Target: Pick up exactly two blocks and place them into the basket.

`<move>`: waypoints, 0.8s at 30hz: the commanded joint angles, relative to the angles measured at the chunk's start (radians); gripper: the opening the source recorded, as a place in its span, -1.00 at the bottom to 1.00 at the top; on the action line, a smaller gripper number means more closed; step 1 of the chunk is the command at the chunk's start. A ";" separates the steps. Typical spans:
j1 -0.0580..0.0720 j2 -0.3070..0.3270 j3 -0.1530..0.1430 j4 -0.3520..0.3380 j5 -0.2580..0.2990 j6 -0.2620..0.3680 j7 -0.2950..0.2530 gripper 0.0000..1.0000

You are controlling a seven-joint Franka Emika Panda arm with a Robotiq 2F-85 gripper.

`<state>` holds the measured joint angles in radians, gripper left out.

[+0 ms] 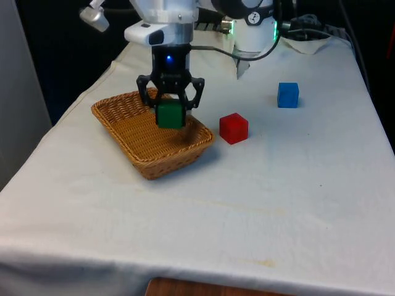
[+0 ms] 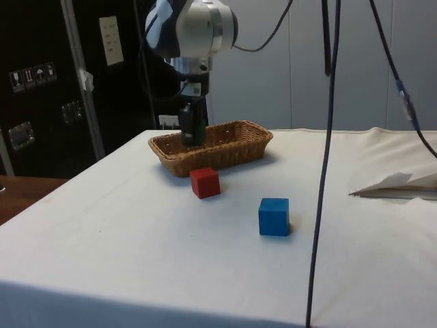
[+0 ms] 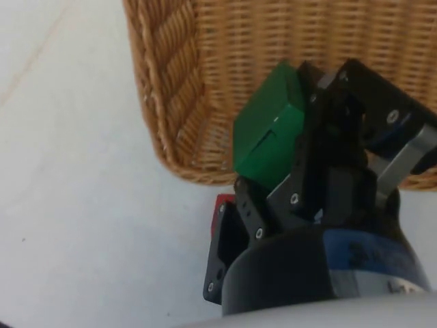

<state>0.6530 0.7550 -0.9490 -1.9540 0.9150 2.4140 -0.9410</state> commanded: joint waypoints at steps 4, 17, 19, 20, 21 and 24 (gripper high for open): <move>-0.009 0.029 0.003 0.014 0.006 0.010 -0.003 -1.00; -0.018 0.155 0.003 0.057 0.129 0.008 -0.039 -0.69; -0.020 0.163 0.002 0.062 0.136 0.005 -0.040 -0.30; -0.021 0.166 0.001 0.064 0.138 0.004 -0.040 -0.08; -0.013 0.166 -0.004 0.058 0.132 0.003 -0.034 0.11; -0.022 0.170 0.002 0.067 0.142 0.003 -0.040 0.52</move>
<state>0.6390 0.9230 -0.9530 -1.8940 1.0520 2.4160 -0.9750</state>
